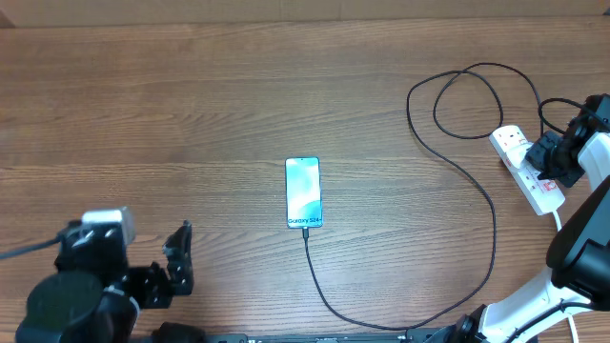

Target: Plug charger to phone and switch on socket

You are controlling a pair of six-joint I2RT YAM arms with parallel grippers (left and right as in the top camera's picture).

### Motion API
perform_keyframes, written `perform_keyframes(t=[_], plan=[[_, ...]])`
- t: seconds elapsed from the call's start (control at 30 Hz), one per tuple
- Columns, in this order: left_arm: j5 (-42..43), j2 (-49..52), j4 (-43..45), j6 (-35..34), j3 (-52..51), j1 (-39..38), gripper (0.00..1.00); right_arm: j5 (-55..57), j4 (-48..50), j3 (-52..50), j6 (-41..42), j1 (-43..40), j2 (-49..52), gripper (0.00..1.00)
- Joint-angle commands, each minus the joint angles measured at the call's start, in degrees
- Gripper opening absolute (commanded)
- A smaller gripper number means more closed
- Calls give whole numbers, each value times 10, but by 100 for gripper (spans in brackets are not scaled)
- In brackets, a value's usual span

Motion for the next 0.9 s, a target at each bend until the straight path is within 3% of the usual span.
perform_keyframes(t=[0.0,0.33,0.63,0.87], plan=[[-6,-31,2,-7,-5,19,100,-62,-6,-20,-3,37,6,4],[-6,-87,-3,-7,-5,33,100,-14,-37,-19,30,40,-1,4],[-6,-143,-63,-7,-5,40,100,-11,-45,-19,59,42,-100,4],[-6,-205,-117,-8,-5,103,99,-39,-51,-19,58,72,-209,4]])
